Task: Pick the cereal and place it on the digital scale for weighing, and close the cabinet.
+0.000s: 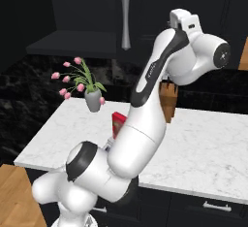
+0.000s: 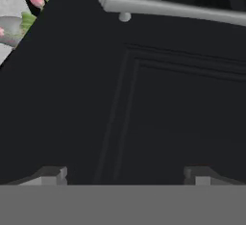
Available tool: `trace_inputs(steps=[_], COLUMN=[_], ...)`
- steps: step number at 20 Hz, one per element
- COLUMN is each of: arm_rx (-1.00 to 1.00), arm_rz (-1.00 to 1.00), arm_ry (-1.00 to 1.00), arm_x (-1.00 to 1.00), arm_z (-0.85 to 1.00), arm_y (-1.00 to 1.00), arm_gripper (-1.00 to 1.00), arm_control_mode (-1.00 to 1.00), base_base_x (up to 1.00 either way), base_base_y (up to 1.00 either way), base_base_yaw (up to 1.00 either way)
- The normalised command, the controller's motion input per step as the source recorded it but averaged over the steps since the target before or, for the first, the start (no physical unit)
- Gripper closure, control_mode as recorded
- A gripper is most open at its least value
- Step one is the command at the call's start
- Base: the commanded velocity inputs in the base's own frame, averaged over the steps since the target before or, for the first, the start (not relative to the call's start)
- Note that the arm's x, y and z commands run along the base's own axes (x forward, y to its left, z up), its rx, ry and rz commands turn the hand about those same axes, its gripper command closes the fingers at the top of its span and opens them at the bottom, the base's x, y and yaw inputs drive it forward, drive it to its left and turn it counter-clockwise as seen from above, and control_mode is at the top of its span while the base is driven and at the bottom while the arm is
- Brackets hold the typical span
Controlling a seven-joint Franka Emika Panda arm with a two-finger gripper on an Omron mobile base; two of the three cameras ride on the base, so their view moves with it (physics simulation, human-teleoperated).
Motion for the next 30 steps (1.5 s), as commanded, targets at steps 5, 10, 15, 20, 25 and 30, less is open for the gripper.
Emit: trace_inputs(steps=[5,10,15,20,25,30], arm_rx=[0.00,0.00,-0.22,-0.25,-0.18,-0.02], arm_rz=[0.00,0.00,0.00,-0.01,-0.09,-0.17], arm_ry=[-0.03,-0.04,-0.61,-0.89,-0.76,-0.60], arm_x=[0.96,0.85,-0.68,-1.00,-1.00,-1.00], arm_z=[-0.13,-0.06,-0.51,-0.89,-1.00,-0.20], arm_y=[0.00,0.00,0.39,0.81,1.00,1.00], arm_gripper=[-1.00,-1.00,-1.00,-1.00,-1.00,-1.00], arm_control_mode=[-1.00,-1.00,-1.00,-1.00,-1.00,-1.00], base_base_x=[0.00,0.00,0.00,0.00,0.00,0.00], base_base_y=[0.00,0.00,0.00,0.00,0.00,0.00], base_base_yaw=[0.00,0.00,0.00,0.00,0.00,0.00])
